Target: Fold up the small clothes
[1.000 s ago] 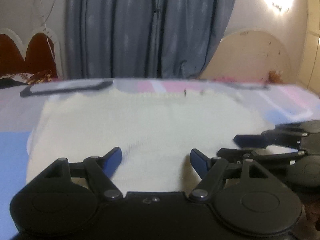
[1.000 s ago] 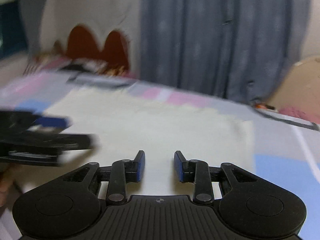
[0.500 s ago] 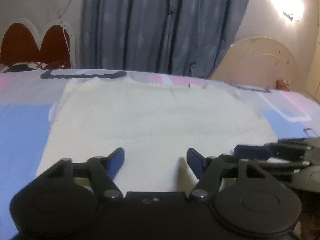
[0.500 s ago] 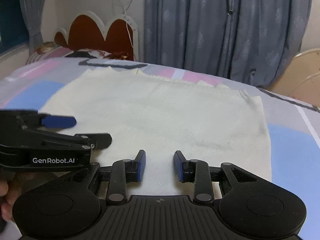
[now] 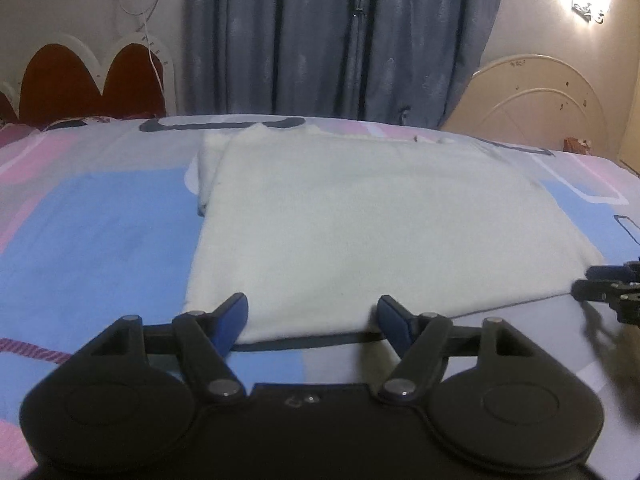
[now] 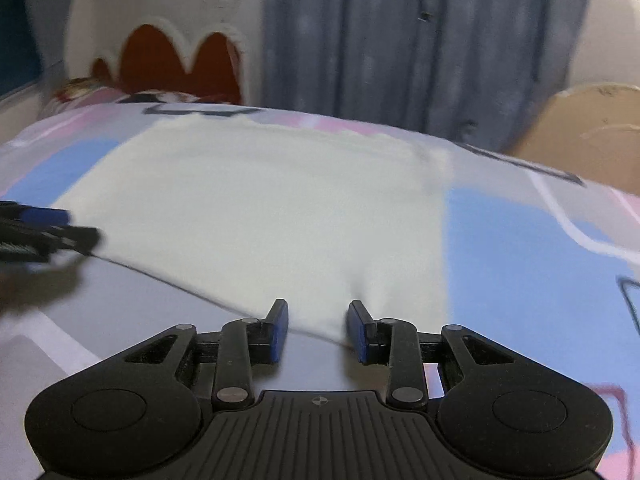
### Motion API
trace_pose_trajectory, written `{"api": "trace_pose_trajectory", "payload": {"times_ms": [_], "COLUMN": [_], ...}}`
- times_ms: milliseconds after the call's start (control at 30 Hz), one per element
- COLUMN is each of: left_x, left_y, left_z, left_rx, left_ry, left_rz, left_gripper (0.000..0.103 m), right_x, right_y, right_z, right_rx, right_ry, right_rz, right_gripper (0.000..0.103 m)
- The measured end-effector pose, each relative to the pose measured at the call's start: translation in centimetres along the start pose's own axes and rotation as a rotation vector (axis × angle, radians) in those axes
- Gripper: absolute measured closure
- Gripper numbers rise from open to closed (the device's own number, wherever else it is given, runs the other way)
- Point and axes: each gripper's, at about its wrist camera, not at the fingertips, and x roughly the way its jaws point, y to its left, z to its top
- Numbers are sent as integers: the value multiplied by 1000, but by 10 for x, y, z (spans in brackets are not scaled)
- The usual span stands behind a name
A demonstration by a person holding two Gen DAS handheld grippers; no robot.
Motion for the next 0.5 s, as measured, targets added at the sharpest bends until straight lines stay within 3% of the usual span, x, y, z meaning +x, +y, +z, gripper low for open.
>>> {"api": "trace_pose_trajectory", "payload": {"times_ms": [67, 200, 267, 367, 433, 500], "left_x": [0, 3, 2, -2, 0, 1], "left_y": [-2, 0, 2, 8, 10, 7], "left_z": [3, 1, 2, 2, -2, -2], "left_rx": [-18, -56, -69, -81, -76, -51], "left_ry": [0, 6, 9, 8, 7, 8], "left_rz": [9, 16, 15, 17, 7, 15], "left_gripper": [33, 33, 33, 33, 33, 33], "right_x": [-1, -9, 8, 7, -1, 11], "right_y": [0, 0, -9, -18, -19, -19], "right_z": [4, 16, 14, 18, 22, 18], "right_rx": [8, 57, 91, 125, 125, 127], "right_ry": [6, -66, 15, 18, -24, 42], "right_rz": [-8, -36, -75, -51, -63, -83], "right_gripper": [71, 72, 72, 74, 76, 76]}}
